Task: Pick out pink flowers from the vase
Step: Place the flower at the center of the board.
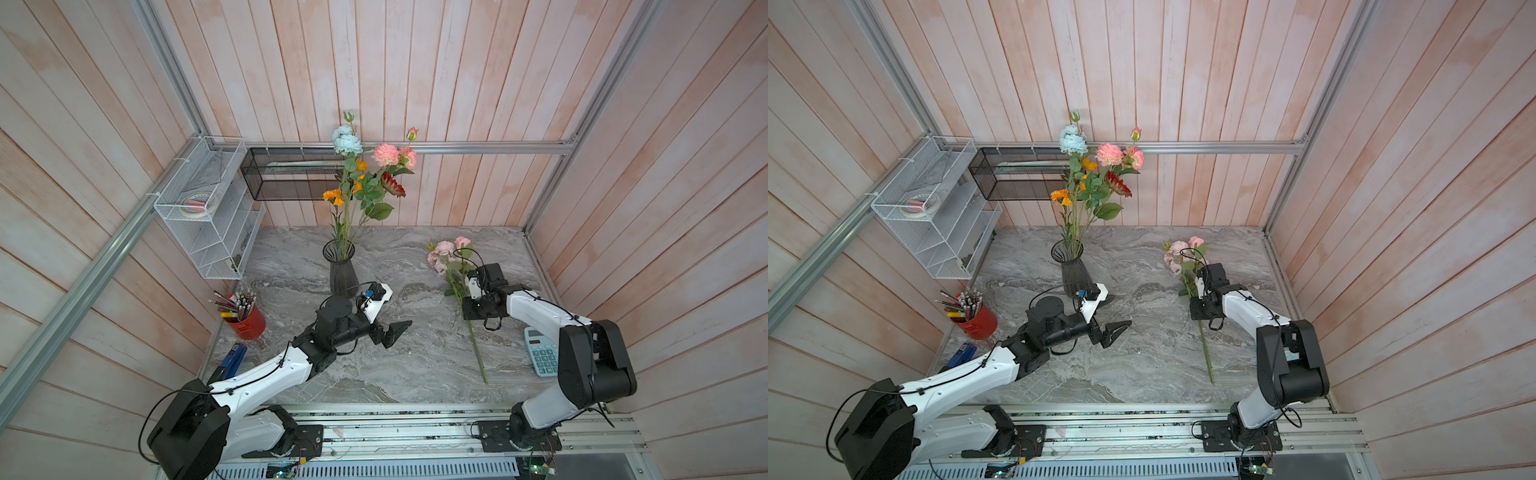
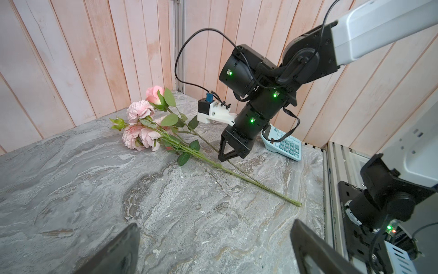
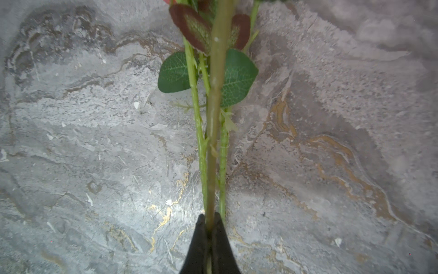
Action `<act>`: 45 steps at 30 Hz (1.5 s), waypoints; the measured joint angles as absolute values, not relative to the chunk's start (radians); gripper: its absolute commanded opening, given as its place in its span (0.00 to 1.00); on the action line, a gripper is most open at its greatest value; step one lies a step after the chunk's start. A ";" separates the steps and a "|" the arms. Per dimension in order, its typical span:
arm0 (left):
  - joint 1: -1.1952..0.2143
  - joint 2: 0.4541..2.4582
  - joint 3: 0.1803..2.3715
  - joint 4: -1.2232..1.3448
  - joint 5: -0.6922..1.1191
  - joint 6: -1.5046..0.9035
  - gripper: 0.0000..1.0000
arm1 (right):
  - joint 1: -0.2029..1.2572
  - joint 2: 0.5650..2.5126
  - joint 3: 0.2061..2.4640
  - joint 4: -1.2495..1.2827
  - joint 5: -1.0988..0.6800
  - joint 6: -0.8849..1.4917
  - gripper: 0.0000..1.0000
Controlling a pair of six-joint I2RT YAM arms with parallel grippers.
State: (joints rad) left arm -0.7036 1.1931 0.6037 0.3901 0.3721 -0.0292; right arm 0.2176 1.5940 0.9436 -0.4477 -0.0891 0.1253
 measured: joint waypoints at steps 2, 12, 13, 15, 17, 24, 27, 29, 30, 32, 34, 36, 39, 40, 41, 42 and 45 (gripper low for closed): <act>-0.704 1.193 0.604 0.390 0.361 -0.029 1.00 | 0.217 1.619 0.944 -0.445 -0.099 0.126 0.00; -0.704 1.191 0.604 0.381 0.331 -0.019 1.00 | 0.217 1.638 0.944 -0.426 -0.122 0.126 0.01; -0.704 1.191 0.604 0.376 0.330 -0.018 1.00 | 0.217 1.638 0.944 -0.424 -0.124 0.126 0.02; -0.704 1.191 0.604 0.369 0.327 -0.018 1.00 | 0.217 1.638 0.944 -0.420 -0.126 0.126 0.04; -0.704 1.191 0.604 0.363 0.324 -0.018 1.00 | 0.217 1.638 0.944 -0.419 -0.129 0.126 0.06; -0.704 1.195 0.604 0.351 0.324 -0.019 0.99 | 0.217 1.638 0.944 -0.411 -0.130 0.127 0.15; -0.704 1.195 0.604 0.351 0.324 -0.019 0.99 | 0.217 1.636 0.944 -0.408 -0.131 0.126 0.18; -0.704 1.195 0.604 0.351 0.324 -0.019 0.98 | 0.217 1.631 0.944 -0.408 -0.130 0.126 0.21; -0.704 1.195 0.604 0.351 0.324 -0.018 0.98 | 0.217 1.626 0.944 -0.409 -0.130 0.127 0.22; -0.704 1.195 0.604 0.351 0.318 -0.018 0.97 | 0.217 1.612 0.944 -0.409 -0.130 0.126 0.25; -0.704 1.195 0.604 0.351 0.308 -0.018 0.96 | 0.217 1.586 0.944 -0.409 -0.131 0.127 0.29; -0.704 1.195 0.604 0.348 0.299 -0.019 0.95 | 0.217 1.552 0.944 -0.410 -0.132 0.127 0.33; -0.704 1.195 0.621 0.312 0.275 -0.019 0.90 | 0.217 1.485 0.944 -0.411 -0.132 0.126 0.37; -0.703 1.195 0.635 0.294 0.266 -0.019 0.88 | 0.217 1.457 0.944 -0.411 -0.132 0.127 0.39; -0.703 1.195 0.651 0.276 0.256 -0.020 0.86 | 0.217 1.433 0.947 -0.413 -0.133 0.127 0.41; -0.702 1.195 0.668 0.264 0.250 -0.022 0.84 | 0.217 1.410 0.951 -0.414 -0.133 0.127 0.44; -0.685 1.193 0.717 0.231 0.233 -0.033 0.78 | 0.220 1.331 0.962 -0.404 -0.156 0.133 0.54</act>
State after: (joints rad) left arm -0.6849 1.1931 0.7170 0.2306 0.2333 -0.0334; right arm 0.2203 1.3308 0.9623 -0.4038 -0.1558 0.1329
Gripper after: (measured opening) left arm 0.820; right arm 0.487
